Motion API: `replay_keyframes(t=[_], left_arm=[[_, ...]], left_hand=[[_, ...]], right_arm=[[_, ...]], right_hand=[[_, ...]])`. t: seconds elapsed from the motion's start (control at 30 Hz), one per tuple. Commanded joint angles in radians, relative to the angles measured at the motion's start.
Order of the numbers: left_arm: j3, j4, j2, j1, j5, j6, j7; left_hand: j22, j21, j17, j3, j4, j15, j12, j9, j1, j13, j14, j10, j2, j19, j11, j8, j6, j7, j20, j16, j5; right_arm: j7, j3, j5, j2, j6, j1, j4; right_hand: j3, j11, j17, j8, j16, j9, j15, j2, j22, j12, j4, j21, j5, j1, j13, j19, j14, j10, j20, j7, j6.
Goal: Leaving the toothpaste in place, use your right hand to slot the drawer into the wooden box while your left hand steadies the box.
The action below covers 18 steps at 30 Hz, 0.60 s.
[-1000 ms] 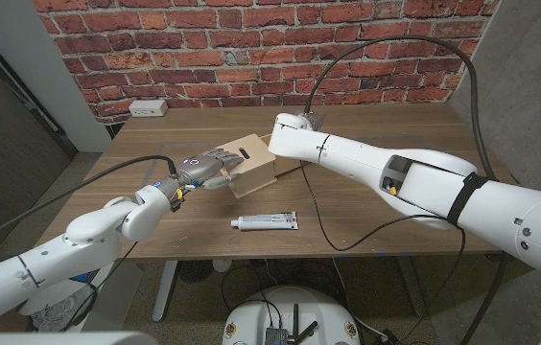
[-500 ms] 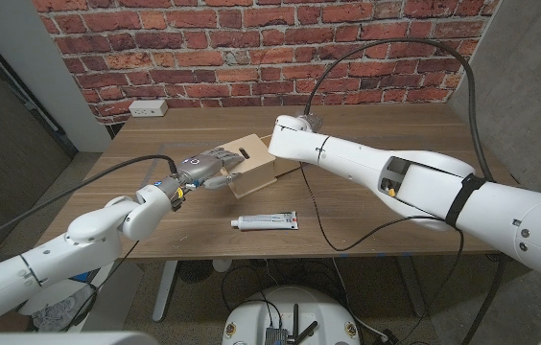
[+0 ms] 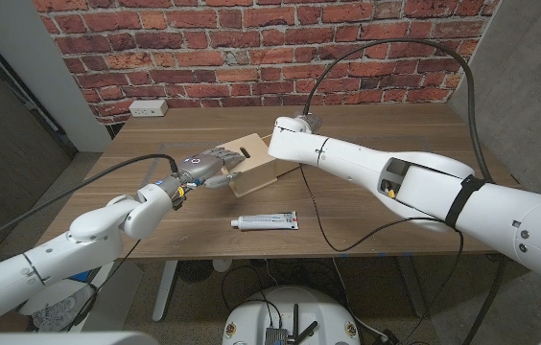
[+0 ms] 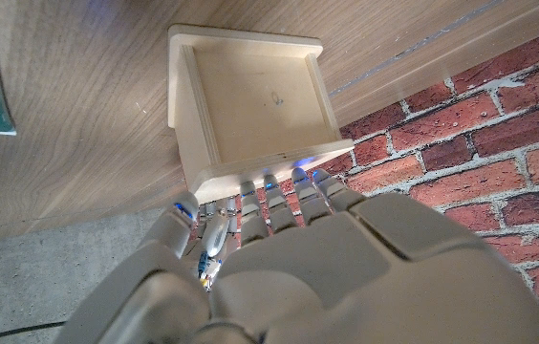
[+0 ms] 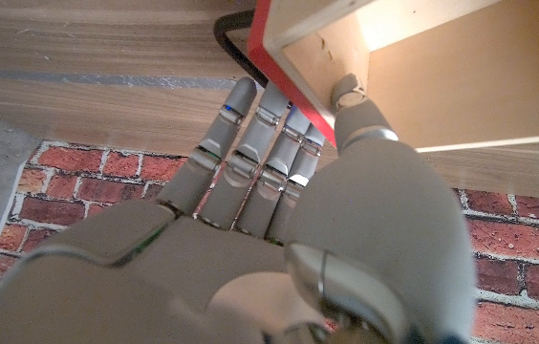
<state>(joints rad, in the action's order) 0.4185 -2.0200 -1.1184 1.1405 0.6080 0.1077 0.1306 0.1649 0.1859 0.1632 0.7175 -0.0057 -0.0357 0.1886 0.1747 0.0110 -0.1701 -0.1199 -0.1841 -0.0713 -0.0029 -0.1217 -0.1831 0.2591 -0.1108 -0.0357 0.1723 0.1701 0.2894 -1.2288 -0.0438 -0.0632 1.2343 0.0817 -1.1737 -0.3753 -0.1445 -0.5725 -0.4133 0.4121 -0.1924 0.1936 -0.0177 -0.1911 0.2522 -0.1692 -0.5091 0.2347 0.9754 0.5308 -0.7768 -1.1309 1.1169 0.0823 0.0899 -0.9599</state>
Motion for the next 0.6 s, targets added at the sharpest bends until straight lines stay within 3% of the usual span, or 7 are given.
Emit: replay_keyframes(t=[0.03,0.6], left_arm=[[0.006,0.004,0.008,-0.004,-0.001,0.004,0.001],[0.017,0.012,0.021,-0.013,0.000,0.003,0.004]], left_hand=[[0.004,0.004,0.001,0.005,0.002,-0.131,-0.003,0.002,0.011,-0.004,-0.009,-0.007,-0.060,0.006,0.004,-0.006,0.010,-0.002,-0.121,0.002,0.005],[0.004,0.003,0.001,0.008,0.001,-0.130,-0.003,0.003,0.011,-0.005,-0.010,-0.009,-0.062,0.007,0.006,-0.006,0.012,0.000,-0.120,0.001,0.005]], right_arm=[[-0.002,-0.005,-0.002,0.013,0.023,-0.007,0.004],[-0.035,-0.040,0.021,0.077,0.051,-0.055,0.115]], right_hand=[[-0.012,-0.014,-0.006,0.004,0.006,-0.008,0.037,-0.092,0.001,0.006,0.003,-0.005,0.006,0.055,0.005,0.005,-0.031,0.018,0.102,-0.019,-0.022],[-0.014,-0.009,-0.012,0.012,0.001,-0.008,0.036,-0.094,0.001,-0.001,0.004,-0.011,0.007,0.049,0.008,0.005,-0.030,0.010,0.095,-0.029,-0.018]])
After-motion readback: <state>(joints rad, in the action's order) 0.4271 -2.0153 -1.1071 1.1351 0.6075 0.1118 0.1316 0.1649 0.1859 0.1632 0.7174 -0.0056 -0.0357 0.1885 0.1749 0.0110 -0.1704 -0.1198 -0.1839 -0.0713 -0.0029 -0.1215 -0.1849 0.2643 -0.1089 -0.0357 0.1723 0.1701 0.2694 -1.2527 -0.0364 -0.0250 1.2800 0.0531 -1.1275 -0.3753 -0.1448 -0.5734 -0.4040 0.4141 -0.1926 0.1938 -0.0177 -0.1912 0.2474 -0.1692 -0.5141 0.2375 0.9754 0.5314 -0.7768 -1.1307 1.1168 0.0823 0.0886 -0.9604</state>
